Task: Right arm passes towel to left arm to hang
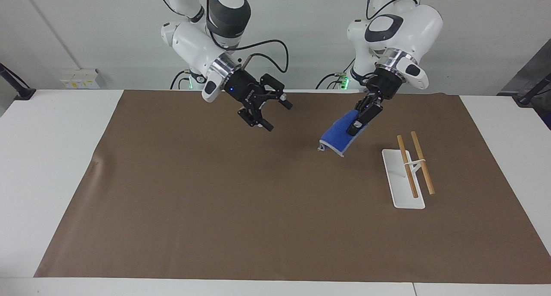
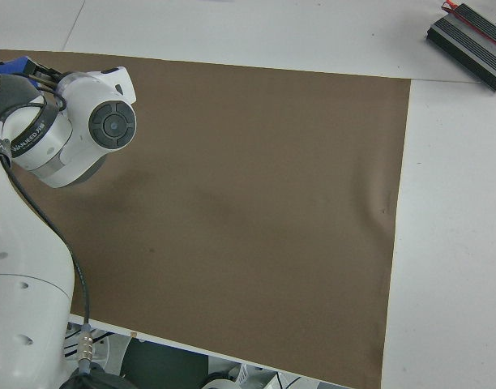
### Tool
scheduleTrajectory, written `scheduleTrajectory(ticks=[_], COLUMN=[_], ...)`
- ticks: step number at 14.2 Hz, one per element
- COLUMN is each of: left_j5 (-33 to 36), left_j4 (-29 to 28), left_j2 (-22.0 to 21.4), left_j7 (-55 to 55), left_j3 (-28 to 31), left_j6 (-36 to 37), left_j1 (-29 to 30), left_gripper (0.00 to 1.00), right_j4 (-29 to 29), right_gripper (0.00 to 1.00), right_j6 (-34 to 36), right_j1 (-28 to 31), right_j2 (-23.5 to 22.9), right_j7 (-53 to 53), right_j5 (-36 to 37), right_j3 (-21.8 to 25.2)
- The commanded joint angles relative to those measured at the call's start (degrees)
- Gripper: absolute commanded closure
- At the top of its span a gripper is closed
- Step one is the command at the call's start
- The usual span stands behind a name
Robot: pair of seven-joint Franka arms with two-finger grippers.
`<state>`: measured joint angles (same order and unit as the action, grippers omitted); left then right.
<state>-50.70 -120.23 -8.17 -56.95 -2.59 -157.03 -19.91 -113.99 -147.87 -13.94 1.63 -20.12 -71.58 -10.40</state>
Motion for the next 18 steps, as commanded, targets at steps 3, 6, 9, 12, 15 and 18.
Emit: scheduleTrajectory(ticks=[3, 6, 9, 12, 15, 18], left_j5=[-0.8, -0.9, -0.9, -0.9, -1.0, -1.0], left_j4=[-4.7, -6.7, -8.7, -11.2, -13.3, -15.0], left_j2=[-0.4, 0.1, 0.1, 0.1, 0.3, 0.0], left_j7=[-1.6, -1.8, -1.8, -1.8, -1.8, -1.8], left_j3=[-0.6, -0.6, -0.6, -0.7, -0.7, -0.7], left_j6=[-7.3, -9.7, -11.4, -13.3, -16.4, -16.4], left_j1=[1.8, 1.9, 3.4, 4.7, 6.8, 10.4], left_gripper=[1.00, 1.00, 1.00, 1.00, 1.00, 1.00], right_j4=[0.4, 0.8, 1.6, 3.3, 6.8, 11.1], right_gripper=[0.00, 0.00, 0.00, 0.00, 0.00, 0.00], right_j6=[12.1, 16.2, 19.5, 24.3, 30.2, 36.7], right_j1=[8.6, 11.7, 14.1, 15.8, 15.9, 16.4], right_j2=[-0.4, -0.4, -0.5, -0.7, -0.7, -0.6], right_j7=[7.1, 9.5, 15.2, 22.3, 27.6, 32.2], right_j5=[27.0, 37.6, 48.9, 62.0, 69.1, 70.7], right_j3=[-0.4, -0.2, -0.1, -0.1, -0.1, 0.0])
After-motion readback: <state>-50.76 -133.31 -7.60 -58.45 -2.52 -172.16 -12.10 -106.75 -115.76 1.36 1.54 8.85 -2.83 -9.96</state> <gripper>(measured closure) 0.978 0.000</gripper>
